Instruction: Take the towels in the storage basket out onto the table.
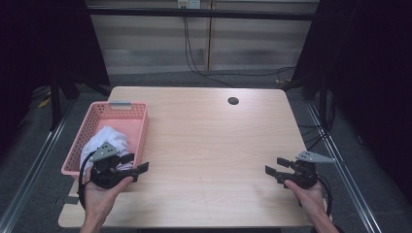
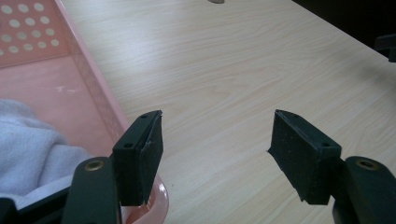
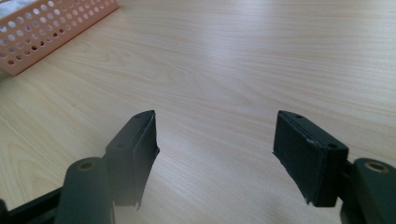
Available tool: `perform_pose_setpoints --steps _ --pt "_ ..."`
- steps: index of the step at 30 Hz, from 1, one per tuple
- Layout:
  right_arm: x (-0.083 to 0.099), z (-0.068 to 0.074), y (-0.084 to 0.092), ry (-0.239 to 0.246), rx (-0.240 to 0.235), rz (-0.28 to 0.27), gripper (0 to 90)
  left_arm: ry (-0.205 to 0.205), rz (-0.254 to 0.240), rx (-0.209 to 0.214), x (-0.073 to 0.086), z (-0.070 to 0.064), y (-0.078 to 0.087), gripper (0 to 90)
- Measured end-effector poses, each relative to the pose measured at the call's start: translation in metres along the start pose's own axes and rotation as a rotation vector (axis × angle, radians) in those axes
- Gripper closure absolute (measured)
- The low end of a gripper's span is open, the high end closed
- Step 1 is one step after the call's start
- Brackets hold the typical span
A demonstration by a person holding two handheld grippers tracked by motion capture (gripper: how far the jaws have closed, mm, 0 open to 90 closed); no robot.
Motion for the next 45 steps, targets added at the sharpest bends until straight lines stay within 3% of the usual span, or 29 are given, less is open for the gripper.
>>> perform_pose_setpoints --steps 5,7,11,15,21,26,31,39,45 --pt "0.001 0.002 -0.001 0.0 -0.013 0.009 28.6 0.014 0.007 -0.017 0.003 0.007 0.005 29.7" --pt "0.001 0.006 0.0 0.004 -0.026 0.008 28.6 0.043 -0.01 0.002 0.004 0.01 0.009 27.8" --pt "0.001 0.014 -0.002 0.022 -0.051 0.014 27.9 0.085 -0.006 -0.023 0.009 0.021 0.015 27.9" --pt "0.0 0.016 -0.006 0.041 -0.045 0.027 27.4 0.083 -0.029 -0.035 0.006 0.026 0.024 27.7" --pt "0.001 0.021 -0.007 0.061 -0.043 0.038 26.7 0.065 -0.025 -0.072 0.006 0.033 0.036 22.1" --pt "0.0 0.021 -0.012 0.068 -0.045 0.051 26.7 0.098 -0.029 -0.071 0.004 0.048 0.044 19.2" --pt "0.001 0.023 -0.013 0.073 -0.05 0.061 26.1 0.099 -0.027 -0.072 0.0 0.053 0.044 18.4" --pt "0.002 0.025 -0.015 0.071 -0.056 0.07 26.1 0.092 0.011 -0.099 -0.006 0.064 0.042 18.9" --pt "0.002 0.025 -0.016 0.078 -0.058 0.072 25.6 0.108 0.054 -0.139 -0.009 0.086 0.048 19.0"
Point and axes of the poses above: each handheld gripper's, and its own axes: y roughly backward along the jaws, x roughly out of its underside, z roughly to its left, the point moved 9 cm from there along -y, roughly forward along the jaws, and after that the axes turned 13 degrees about z, right-handed, at the moved point
